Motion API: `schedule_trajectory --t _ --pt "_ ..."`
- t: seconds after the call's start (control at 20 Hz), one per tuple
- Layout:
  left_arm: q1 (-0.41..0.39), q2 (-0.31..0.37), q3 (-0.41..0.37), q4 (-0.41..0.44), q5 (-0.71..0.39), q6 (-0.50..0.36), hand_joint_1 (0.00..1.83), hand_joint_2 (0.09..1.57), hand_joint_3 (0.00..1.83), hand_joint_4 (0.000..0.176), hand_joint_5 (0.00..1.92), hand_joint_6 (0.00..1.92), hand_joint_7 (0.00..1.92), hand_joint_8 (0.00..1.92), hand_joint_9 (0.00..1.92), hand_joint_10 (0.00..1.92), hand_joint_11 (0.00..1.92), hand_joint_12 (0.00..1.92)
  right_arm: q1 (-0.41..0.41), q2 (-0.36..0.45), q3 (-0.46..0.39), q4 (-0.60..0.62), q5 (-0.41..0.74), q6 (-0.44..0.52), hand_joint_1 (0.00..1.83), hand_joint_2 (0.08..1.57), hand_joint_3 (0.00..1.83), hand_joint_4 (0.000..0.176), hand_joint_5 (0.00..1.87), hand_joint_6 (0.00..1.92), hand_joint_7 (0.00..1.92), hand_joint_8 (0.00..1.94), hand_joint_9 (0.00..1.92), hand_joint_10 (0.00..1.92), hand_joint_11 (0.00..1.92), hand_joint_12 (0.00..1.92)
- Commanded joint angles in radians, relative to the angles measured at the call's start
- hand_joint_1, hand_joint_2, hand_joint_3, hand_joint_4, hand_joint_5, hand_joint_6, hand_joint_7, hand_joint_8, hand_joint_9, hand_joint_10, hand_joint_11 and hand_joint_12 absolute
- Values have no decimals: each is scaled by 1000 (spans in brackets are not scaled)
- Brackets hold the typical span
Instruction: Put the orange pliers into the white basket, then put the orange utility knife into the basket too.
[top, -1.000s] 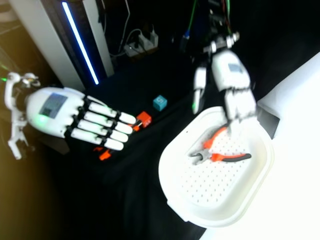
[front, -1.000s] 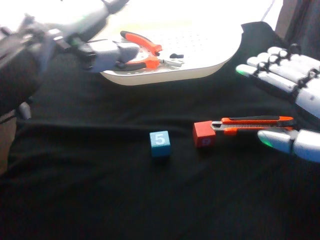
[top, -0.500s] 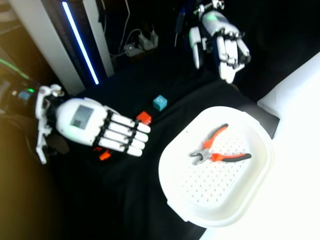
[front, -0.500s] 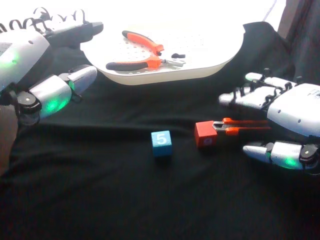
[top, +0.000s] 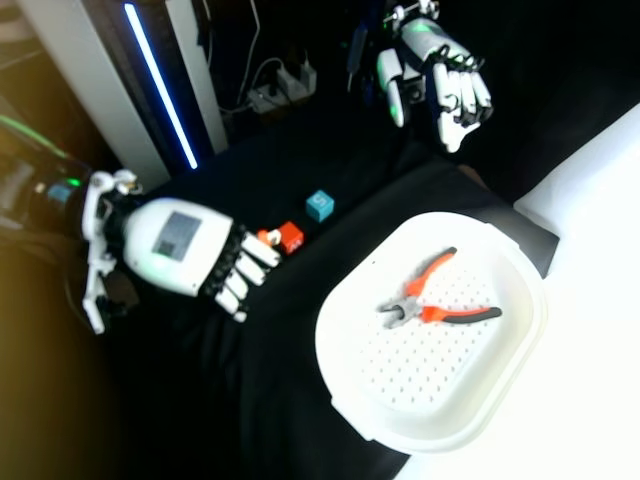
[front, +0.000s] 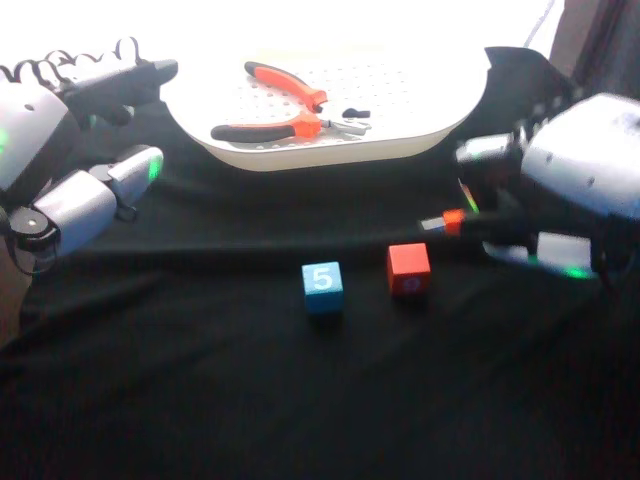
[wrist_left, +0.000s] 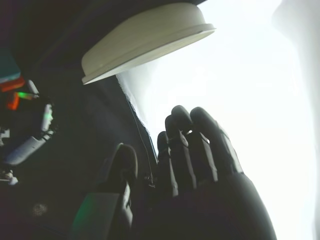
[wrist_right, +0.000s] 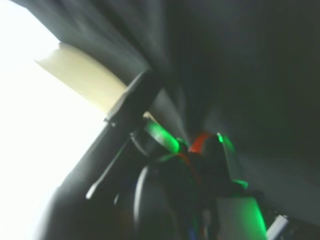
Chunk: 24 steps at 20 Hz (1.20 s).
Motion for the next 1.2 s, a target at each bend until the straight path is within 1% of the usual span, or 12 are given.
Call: schedule_trajectory --t 0.0,0.1,0.2,0.3,0.5,0.8,0.85,0.95,1.0,1.05,1.1,1.15 --pt "-5 9 -2 20 -136 -7 617 1438 0 26 417 3 595 8 410 1093 242 1743 27 11 -8 -29 171 -2 1231 1333 22 83 894 1921 1148 1941 1237 1921 1184 1921" --pt "2 10 -6 20 -145 -7 640 1427 0 15 424 5 591 5 399 1007 216 1646 74 30 -19 -67 185 -2 1215 1350 10 126 832 1921 1139 1941 1208 1921 1123 1921" --pt "17 14 -16 18 -165 -7 609 1410 0 16 415 1 599 7 355 990 124 1673 125 30 -4 -78 165 -2 1257 1317 0 58 855 1921 1084 1941 1222 1921 1227 1921" --pt "35 15 -27 15 -188 -7 547 1404 1 63 401 3 606 8 353 1003 109 1715 215 -17 60 -81 66 -2 1355 1260 0 30 847 1921 1146 1941 1249 1921 1223 1921" --pt "51 12 -32 11 -198 -8 545 1407 2 0 388 0 599 3 376 876 40 1646 364 -162 234 -90 -164 -11 1331 1257 0 31 977 1921 1183 1941 1381 1921 1507 1921" --pt "50 10 -27 35 -197 -18 542 1409 1 0 376 4 624 23 326 971 8 1693 450 -374 494 -79 -455 -38 1254 1269 0 49 869 1921 1025 1941 1161 1921 1248 1921" --pt "49 10 -26 38 -200 -18 566 1410 0 0 381 6 600 12 331 965 0 1713 450 -392 523 -69 -481 -38 1242 1255 0 2 806 1921 943 1941 1084 1921 1186 1921" --pt "49 10 -26 38 -203 -20 574 1415 0 0 392 9 571 0 332 918 0 1667 450 -394 530 -59 -487 -38 956 1323 11 0 605 1610 532 1862 680 1921 821 1921" --pt "49 10 -26 38 -204 -21 557 1418 0 0 395 9 595 9 357 884 0 1644 450 -394 532 -54 -488 -38 933 1215 0 0 294 884 327 974 274 1097 163 1559" --pt "49 10 -26 38 -204 -22 536 1424 2 0 396 9 581 2 364 869 39 1628 450 -394 532 -54 -488 -38 838 1176 0 43 169 341 202 340 114 481 32 974" --pt "49 8 -25 37 -203 -23 536 1424 2 0 396 9 581 2 364 869 39 1628 450 -394 531 -54 -488 -38 838 1176 0 43 169 341 202 340 114 481 32 974" --pt "49 5 -25 36 -204 -25 561 1424 1 0 409 13 611 13 380 835 48 1628 450 -394 530 -54 -488 -38 678 1177 0 58 67 105 71 86 22 147 6 407"
